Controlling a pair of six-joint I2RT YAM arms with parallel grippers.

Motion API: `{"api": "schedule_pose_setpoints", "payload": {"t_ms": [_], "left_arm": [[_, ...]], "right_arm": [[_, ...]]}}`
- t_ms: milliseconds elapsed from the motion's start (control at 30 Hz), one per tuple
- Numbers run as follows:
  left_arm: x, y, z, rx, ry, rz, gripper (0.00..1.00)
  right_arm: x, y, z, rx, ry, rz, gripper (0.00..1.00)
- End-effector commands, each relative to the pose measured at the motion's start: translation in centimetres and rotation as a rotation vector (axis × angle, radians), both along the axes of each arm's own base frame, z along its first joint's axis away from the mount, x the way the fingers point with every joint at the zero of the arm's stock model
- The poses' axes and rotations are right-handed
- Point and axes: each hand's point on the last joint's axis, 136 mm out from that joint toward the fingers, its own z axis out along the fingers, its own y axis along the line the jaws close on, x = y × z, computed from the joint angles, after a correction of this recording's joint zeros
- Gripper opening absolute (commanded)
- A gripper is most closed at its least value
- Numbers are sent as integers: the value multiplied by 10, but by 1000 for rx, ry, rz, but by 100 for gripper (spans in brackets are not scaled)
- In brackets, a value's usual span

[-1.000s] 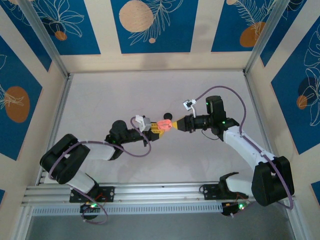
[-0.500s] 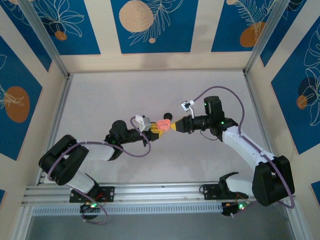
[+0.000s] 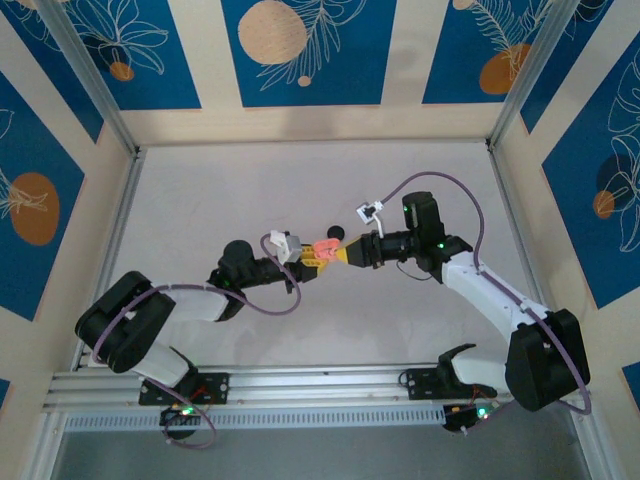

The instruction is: Insert the wireless bluetooth earbuds into the charging case

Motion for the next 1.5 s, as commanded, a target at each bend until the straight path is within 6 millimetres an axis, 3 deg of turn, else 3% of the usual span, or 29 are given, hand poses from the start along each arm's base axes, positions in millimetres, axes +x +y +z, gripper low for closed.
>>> {"api": "schedule_pose_setpoints", "payload": {"t_ms": [0,200,333,500,733,900,1067,1200,1333,1467], "left_arm": [[-7,0,14,-26,-55,-18,11],[-6,1,14,-21,-53,-11,11],[3,10,12,-20,-25,49,10],[24,37,6,10,35,188,9],[56,99,-13,116,167,495,9],[62,142,-20,146,240,657,9],[65,181,-25,156,294,804,10],[66,211,-29,153,338,914,10],[65,234,-30,145,367,992,10],[66,249,-28,134,376,1040,10]], "right_arm": [[3,3,9,1,-10,2,25],[1,1,11,-19,-13,-13,28],[1,-3,23,-16,-63,-44,30],[19,-11,24,-89,-62,-160,32],[61,-10,-8,-309,-10,-331,37],[88,15,-37,-491,-6,-322,39],[108,66,-62,-549,-106,-140,45],[122,102,-82,-592,-310,57,51],[141,124,-98,-563,-480,203,55],[147,141,-119,-552,-664,369,57]]}}
